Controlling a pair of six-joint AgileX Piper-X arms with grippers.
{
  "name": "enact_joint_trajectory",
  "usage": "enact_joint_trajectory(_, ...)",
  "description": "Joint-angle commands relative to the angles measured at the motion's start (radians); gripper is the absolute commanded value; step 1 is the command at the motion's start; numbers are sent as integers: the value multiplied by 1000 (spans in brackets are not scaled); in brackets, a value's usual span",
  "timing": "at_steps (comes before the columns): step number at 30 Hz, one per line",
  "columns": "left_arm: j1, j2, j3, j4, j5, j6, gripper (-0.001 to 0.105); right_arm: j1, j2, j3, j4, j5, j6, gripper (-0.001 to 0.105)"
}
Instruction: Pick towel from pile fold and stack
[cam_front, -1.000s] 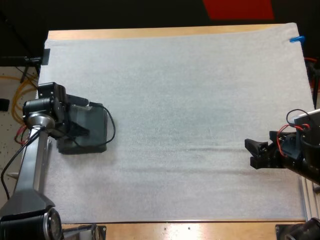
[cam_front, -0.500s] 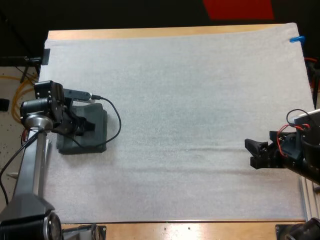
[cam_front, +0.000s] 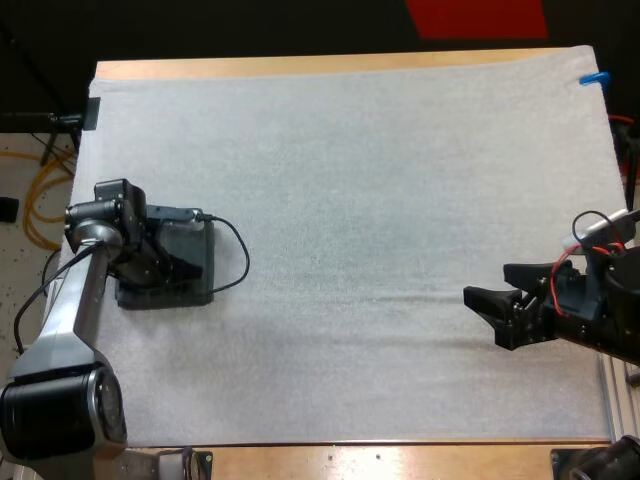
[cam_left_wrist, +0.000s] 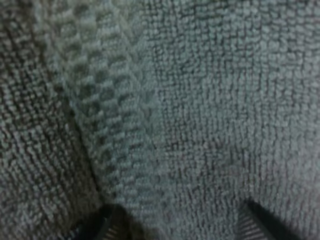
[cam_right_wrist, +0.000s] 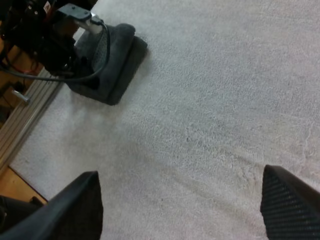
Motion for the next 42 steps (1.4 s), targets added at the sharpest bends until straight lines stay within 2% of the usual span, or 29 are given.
enact_joint_trajectory(1, 0, -14, -37, 9, 7, -5, 50, 2, -3, -1, -7, -17, -2, 64)
enact_joint_trajectory(5, 0, -15, -115, 5, 11, -12, 50, 2, -3, -1, -7, -16, -2, 64)
enact_joint_trajectory(8, 0, -17, -155, -50, 47, -26, 50, 2, -3, -1, -7, -16, -2, 64)
enact_joint_trajectory(11, -1, -11, -158, -141, 99, -69, 50, 2, -3, -1, -7, -16, -2, 64)
enact_joint_trajectory(15, -6, 29, -161, -192, 104, -98, 50, 2, -3, -1, -7, -16, -2, 64)
enact_joint_trajectory(21, -6, 123, -161, -179, 104, -105, 50, 2, -3, -1, -14, -16, -2, 64)
enact_joint_trajectory(26, -6, 129, -173, -145, 104, -104, 50, 2, -3, -1, -15, -16, -1, 64)
enact_joint_trajectory(31, -6, 48, -223, -85, 104, -102, 50, 2, -3, -1, -10, -16, 10, 64)
enact_joint_trajectory(42, -6, -318, -222, -38, 95, -93, 50, 2, -3, 49, -6, -15, 86, 64)
